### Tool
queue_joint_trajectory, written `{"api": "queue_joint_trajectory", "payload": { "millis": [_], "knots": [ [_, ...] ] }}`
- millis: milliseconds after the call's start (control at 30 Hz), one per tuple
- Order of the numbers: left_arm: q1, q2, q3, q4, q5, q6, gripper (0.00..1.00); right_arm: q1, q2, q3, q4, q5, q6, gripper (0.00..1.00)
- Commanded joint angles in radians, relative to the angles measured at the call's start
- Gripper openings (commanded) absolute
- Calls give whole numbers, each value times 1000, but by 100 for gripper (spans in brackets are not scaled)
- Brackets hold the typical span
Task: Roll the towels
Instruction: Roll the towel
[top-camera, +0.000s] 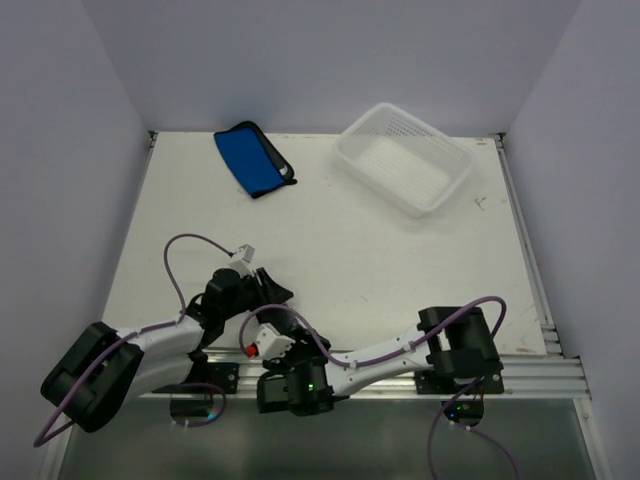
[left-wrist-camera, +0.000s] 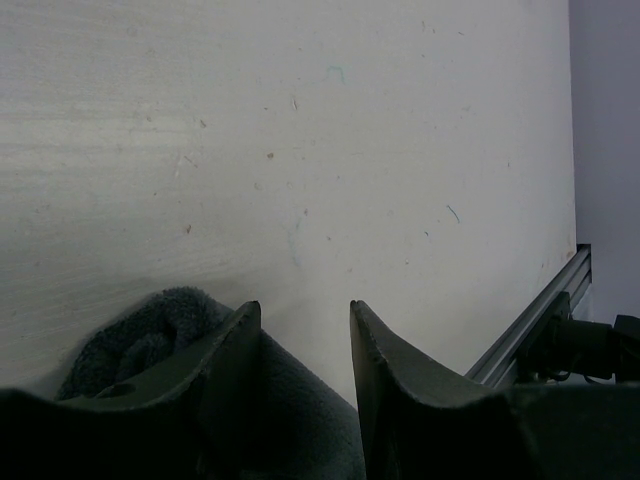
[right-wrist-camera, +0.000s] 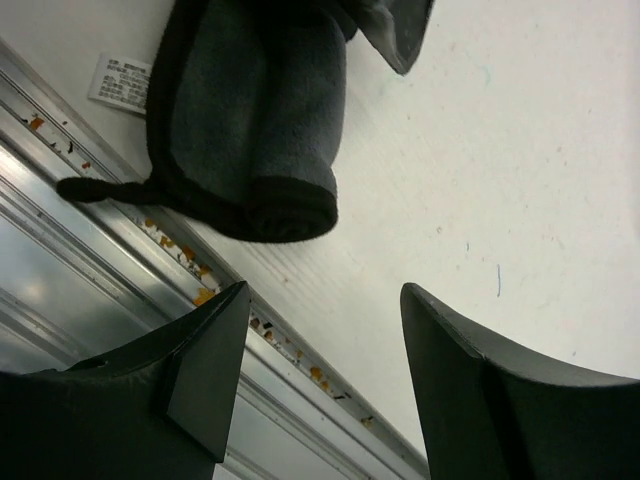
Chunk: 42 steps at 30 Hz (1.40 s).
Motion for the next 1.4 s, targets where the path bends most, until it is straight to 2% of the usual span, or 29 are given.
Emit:
{"api": "queue_joint_trajectory", "payload": {
  "millis": [0,167,300,367,433,500,600,833,1133,1267,1367],
  "knots": [
    [0,33,-73,-86,-57,15,46,6,-139,-95,86,-23,119,66],
    [1,33,-74,-89,-53,15,46,-4,-322,-253,257,-130,102,65],
    [0,10,-74,-101,-60,18,46,-56,-489,-405,474,-264,110,64],
    [0,4,-77,-104,-61,18,46,-157,-572,-470,568,-374,162,62],
    [0,4,-79,-106,-61,20,46,-274,-610,-560,724,-549,234,61],
    [0,1,-79,-109,-61,21,46,-348,-609,-606,842,-661,272,61],
    [0,-5,-79,-113,-61,23,46,-392,-561,-585,872,-729,345,61],
    [0,-36,-82,-139,-67,29,46,-464,-426,-582,926,-780,437,59],
    [0,-44,-83,-146,-64,29,46,-481,-291,-573,943,-812,440,58],
    [1,-48,-83,-150,-66,29,46,-478,-255,-591,989,-850,449,54],
    [0,-50,-85,-152,-70,24,46,-478,-247,-610,1019,-873,455,44]
  ]
}}
